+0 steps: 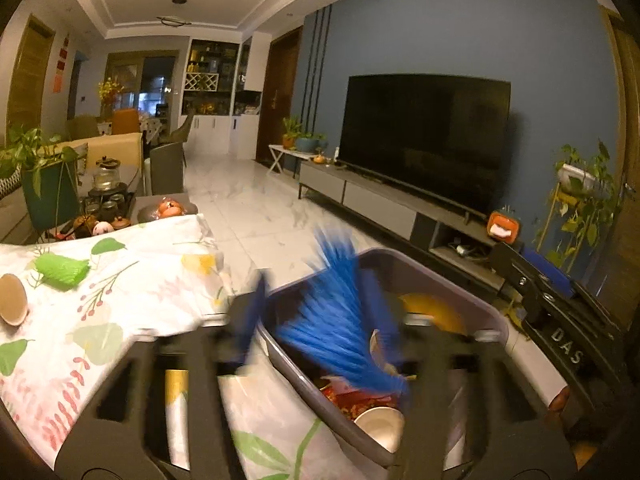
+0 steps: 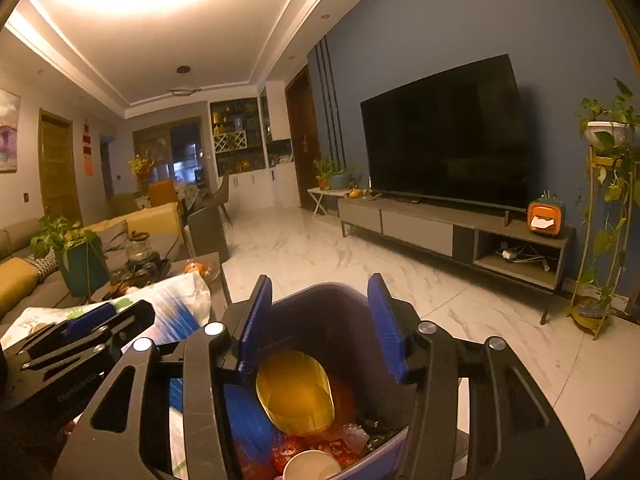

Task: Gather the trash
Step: 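Open the left tool over the bin while the right tool releases the red cup, then move both open tools back to the white-orange cup and green net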

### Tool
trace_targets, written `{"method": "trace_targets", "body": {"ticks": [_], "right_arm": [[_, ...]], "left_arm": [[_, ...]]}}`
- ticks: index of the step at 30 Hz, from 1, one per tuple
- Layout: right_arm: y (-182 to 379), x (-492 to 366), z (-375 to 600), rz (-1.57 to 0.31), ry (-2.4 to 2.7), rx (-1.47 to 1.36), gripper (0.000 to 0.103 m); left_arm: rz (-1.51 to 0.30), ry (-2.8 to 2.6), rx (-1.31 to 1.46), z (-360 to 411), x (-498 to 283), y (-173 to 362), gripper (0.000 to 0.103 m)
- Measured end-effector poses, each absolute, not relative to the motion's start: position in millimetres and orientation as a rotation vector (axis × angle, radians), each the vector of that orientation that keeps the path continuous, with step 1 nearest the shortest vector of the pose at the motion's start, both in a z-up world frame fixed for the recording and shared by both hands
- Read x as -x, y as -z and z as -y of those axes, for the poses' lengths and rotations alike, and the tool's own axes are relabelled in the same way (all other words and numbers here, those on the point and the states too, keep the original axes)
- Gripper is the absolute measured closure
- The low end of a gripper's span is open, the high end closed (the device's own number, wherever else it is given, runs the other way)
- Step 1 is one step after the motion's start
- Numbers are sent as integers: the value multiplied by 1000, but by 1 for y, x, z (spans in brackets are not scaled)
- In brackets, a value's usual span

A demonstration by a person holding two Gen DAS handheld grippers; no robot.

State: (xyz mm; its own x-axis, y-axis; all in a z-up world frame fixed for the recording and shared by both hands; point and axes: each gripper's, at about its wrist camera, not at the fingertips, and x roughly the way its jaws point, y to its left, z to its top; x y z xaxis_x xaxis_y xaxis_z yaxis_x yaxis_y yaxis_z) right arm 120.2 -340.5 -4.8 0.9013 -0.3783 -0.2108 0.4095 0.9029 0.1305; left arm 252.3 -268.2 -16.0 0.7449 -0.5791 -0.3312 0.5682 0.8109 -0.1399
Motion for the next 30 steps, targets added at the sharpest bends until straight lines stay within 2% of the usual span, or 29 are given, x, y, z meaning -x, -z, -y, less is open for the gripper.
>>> {"method": "trace_targets", "body": {"ticks": [3, 11, 13, 19, 30], "right_arm": [[4, -117, 343, -183, 411, -187, 51], [0, -111, 339, -175, 413, -188, 36], [-2, -111, 337, -174, 409, -189, 31], [-5, -110, 322, -166, 378, -194, 26], [3, -140, 255, -197, 249, -172, 24]], "left_arm": [[-370, 602, 42, 260, -252, 17, 32], [-351, 525, 83, 227, -242, 14, 16], [-349, 503, 96, 213, -240, 14, 15], [-317, 388, 106, 170, -233, 14, 13], [-296, 79, 93, 57, -246, 28, 13]]}}
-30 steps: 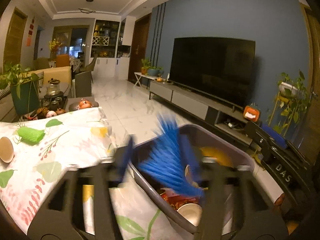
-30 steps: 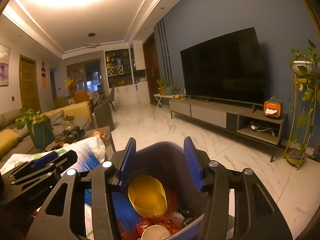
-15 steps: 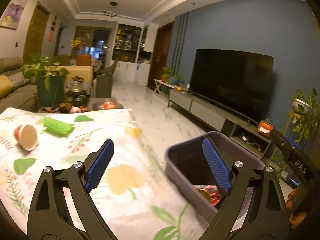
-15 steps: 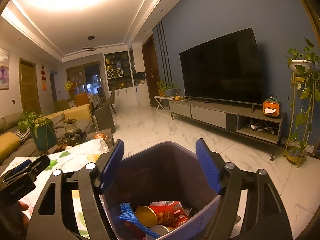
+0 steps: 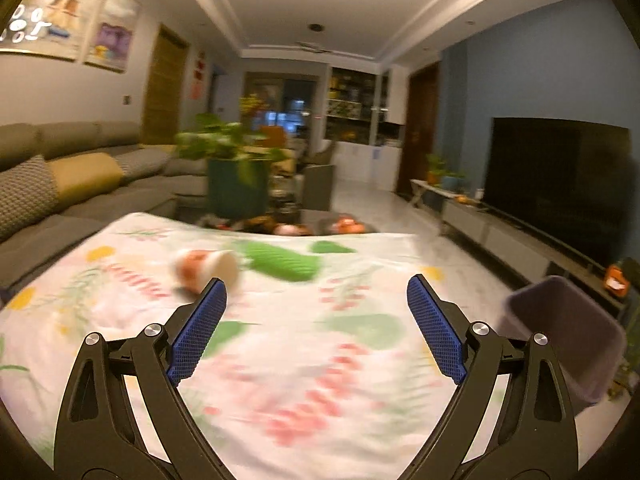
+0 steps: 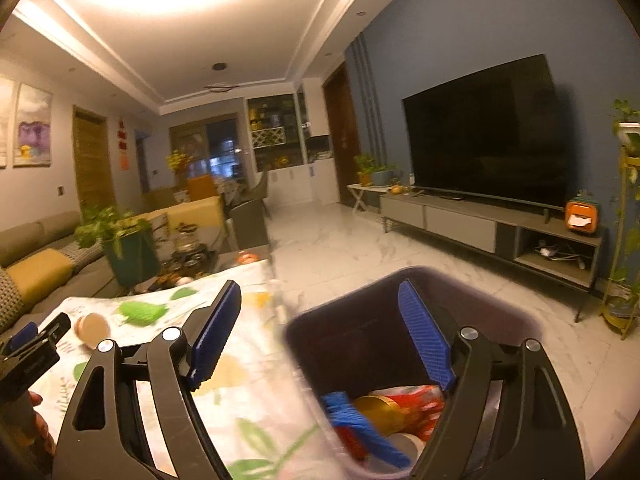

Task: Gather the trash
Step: 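Move both open tools back to the white-orange cup and green net, then grasp the white-orange paper cup with the left tool while the right tool grasps the green mesh net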

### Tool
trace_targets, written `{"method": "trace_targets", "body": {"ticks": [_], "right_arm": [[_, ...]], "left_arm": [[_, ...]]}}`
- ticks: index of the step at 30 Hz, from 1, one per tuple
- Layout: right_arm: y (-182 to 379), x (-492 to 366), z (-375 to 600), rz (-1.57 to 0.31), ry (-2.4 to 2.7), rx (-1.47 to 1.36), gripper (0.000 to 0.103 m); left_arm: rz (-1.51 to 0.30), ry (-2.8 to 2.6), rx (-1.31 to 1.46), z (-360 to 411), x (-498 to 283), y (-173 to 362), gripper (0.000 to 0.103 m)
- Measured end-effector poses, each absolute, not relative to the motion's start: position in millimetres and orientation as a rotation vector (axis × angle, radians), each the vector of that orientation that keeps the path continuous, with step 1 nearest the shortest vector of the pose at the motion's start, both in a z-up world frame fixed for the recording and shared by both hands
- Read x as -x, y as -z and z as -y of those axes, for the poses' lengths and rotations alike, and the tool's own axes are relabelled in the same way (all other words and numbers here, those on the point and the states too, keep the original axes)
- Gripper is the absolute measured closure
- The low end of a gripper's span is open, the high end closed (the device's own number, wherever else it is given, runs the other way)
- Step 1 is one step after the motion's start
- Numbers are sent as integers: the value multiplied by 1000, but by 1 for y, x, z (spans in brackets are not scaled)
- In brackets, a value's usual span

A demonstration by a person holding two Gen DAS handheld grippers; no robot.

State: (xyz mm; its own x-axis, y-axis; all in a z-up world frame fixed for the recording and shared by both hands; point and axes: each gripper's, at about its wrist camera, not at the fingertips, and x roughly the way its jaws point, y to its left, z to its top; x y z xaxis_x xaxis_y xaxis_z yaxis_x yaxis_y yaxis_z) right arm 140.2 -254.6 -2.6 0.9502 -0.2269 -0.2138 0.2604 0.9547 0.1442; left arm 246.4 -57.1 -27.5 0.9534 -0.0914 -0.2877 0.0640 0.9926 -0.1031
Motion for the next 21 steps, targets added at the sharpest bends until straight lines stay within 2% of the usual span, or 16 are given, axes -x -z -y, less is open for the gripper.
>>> {"method": "trace_targets", "body": {"ticks": [9, 16, 21], "right_arm": [[5, -195, 185, -234, 129, -150, 24], [0, -243, 144, -250, 73, -129, 24], [-3, -270, 127, -249, 47, -105, 24]], "left_arm": [[-330, -74, 72, -17, -279, 39, 13], [-383, -90, 45, -28, -307, 51, 14], [-443, -98, 24, -27, -340, 60, 20]]}}
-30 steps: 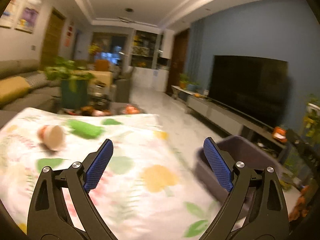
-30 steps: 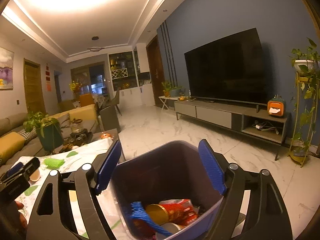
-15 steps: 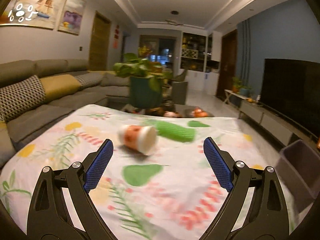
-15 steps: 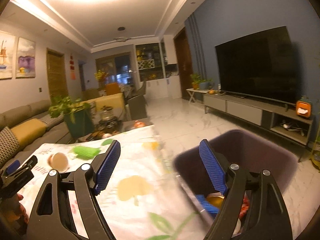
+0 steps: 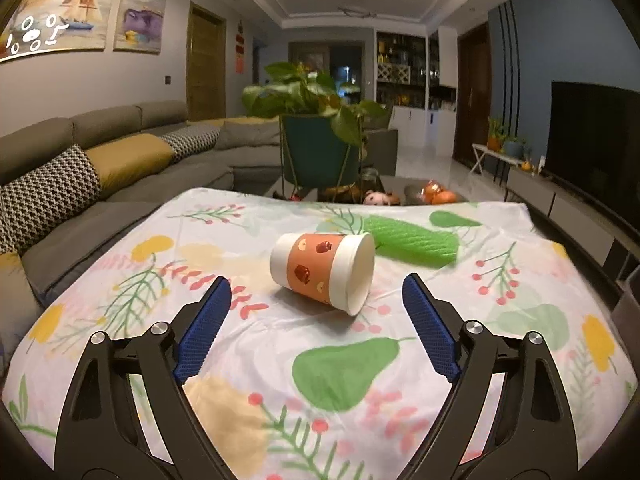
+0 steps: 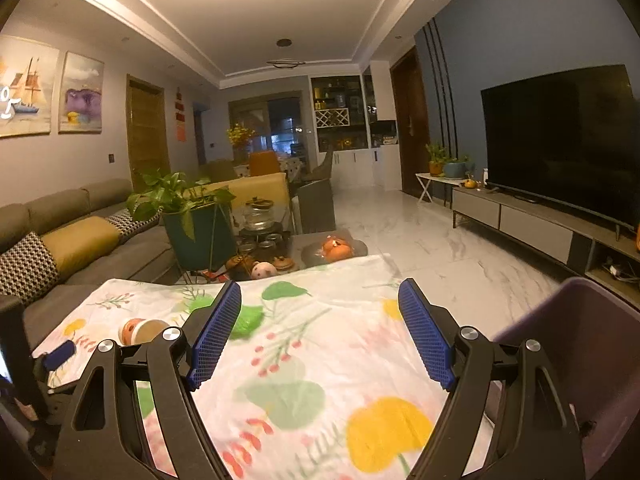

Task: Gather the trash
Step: 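Grasp the white-orange paper cup with the left tool while the right tool grasps the green mesh net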

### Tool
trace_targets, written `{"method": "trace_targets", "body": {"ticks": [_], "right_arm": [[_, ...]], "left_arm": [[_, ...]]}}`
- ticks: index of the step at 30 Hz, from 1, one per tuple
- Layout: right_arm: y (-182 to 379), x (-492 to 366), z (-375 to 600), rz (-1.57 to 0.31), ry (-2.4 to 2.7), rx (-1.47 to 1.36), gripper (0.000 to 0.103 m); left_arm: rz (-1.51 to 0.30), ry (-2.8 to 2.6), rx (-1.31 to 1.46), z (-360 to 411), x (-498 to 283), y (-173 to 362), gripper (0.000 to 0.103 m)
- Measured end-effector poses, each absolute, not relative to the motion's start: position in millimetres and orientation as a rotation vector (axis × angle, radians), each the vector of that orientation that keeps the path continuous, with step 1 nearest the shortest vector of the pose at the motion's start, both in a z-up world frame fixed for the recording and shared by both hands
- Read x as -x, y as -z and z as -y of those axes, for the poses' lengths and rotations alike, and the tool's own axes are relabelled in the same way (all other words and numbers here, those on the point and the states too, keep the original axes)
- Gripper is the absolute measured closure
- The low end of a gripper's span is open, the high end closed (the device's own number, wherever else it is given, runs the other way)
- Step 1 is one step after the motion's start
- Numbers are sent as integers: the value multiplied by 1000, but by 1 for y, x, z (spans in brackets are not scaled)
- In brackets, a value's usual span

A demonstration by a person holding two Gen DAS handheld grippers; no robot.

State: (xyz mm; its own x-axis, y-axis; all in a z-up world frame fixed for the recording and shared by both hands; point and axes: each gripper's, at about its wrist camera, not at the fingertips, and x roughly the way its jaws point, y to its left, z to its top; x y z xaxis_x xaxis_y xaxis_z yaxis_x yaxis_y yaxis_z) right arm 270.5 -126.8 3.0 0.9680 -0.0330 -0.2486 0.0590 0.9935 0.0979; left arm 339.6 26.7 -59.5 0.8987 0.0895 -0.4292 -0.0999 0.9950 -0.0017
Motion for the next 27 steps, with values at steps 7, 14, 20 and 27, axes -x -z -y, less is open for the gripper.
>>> {"method": "trace_targets", "body": {"ticks": [7, 14, 20, 27], "right_arm": [[3, -306, 103, -288, 2, -72, 24], [16, -341, 71, -335, -30, 12, 24], [35, -376, 41, -385, -73, 56, 25], [48, -418, 22, -429, -103, 55, 25]], "left_arm": [[-618, -103, 67, -39, -402, 77, 45], [-698, -71, 162, -61, -426, 91, 93], [-643, -59, 251, -86, -424, 86, 101], [-471, -189, 329, -125, -397, 60, 101]]}}
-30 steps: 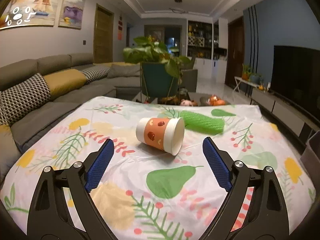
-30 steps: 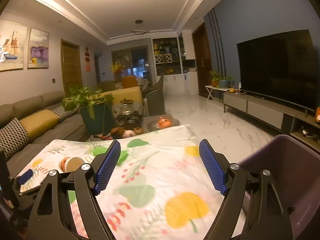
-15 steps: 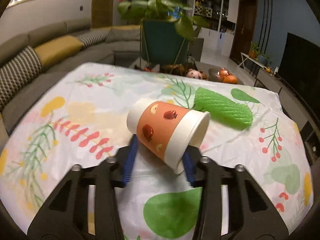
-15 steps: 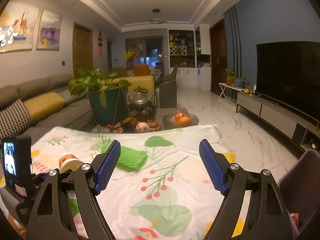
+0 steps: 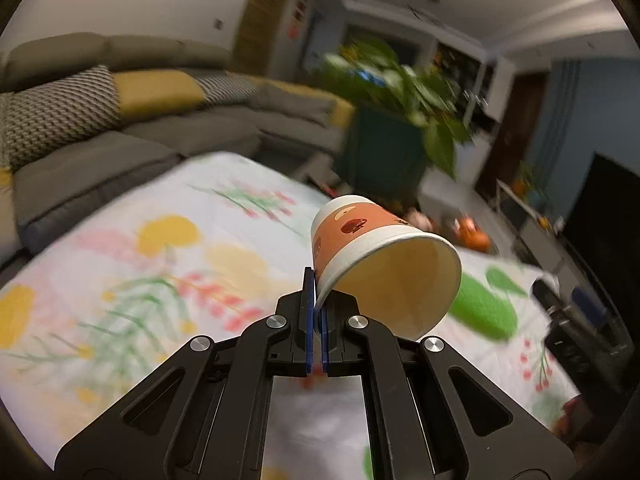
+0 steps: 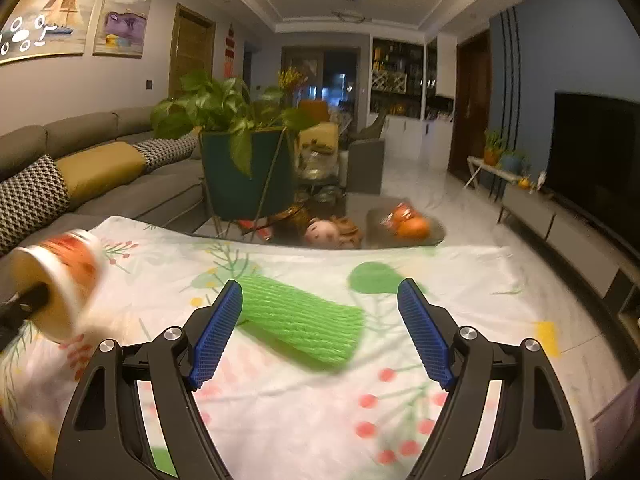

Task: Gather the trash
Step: 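Grasp the white-orange paper cup with the left tool while the right tool grasps the green mesh net, then carry the white-orange cup and green net over the grey bin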

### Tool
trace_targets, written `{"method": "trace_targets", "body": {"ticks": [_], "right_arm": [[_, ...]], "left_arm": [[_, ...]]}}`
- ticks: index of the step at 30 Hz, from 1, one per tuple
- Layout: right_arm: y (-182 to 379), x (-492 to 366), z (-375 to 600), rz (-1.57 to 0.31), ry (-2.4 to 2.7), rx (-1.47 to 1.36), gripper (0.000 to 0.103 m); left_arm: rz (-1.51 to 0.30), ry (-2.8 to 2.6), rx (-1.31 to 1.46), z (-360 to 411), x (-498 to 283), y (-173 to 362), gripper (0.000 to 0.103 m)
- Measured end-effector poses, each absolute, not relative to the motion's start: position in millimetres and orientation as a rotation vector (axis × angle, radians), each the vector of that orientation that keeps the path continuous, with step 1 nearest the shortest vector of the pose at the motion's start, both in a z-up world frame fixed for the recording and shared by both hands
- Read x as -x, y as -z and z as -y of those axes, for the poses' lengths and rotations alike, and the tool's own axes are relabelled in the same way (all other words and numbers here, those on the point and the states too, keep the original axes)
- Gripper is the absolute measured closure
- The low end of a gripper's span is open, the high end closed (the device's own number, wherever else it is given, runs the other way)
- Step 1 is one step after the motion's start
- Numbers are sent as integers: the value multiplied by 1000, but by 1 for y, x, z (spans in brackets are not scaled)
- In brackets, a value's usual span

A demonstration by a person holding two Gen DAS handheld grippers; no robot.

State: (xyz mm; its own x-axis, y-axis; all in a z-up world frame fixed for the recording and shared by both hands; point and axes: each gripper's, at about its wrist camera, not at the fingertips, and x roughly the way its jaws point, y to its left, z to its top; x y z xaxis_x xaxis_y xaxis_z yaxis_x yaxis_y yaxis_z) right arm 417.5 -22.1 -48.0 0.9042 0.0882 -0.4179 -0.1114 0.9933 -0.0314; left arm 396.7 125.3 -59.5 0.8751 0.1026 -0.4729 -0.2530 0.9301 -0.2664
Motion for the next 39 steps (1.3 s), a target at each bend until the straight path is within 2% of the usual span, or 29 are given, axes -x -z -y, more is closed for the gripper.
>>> {"method": "trace_targets", "body": {"ticks": [5, 12, 17, 19, 26, 33, 39], "right_arm": [[57, -448, 16, -487, -106, 32, 25], [82, -480, 3, -650, -94, 81, 26], [97, -489, -6, -721, -85, 137, 36], [101, -494, -8, -749, -86, 145, 46], [111, -498, -12, -781, -80, 163, 61], [106, -492, -12, -757, -87, 167, 87], [84, -463, -9, -647, -98, 175, 90]], "left_arm": [[-405, -242, 352, -141, -383, 52, 101], [-415, -213, 381, -142, -384, 59, 101], [-418, -212, 381, -142, -383, 61, 101], [-421, -214, 378, -141, -384, 62, 101], [-429, -205, 375, -141, -384, 65, 101], [-431, -196, 364, -140, -386, 66, 101], [-434, -198, 358, -137, -386, 67, 101]]}}
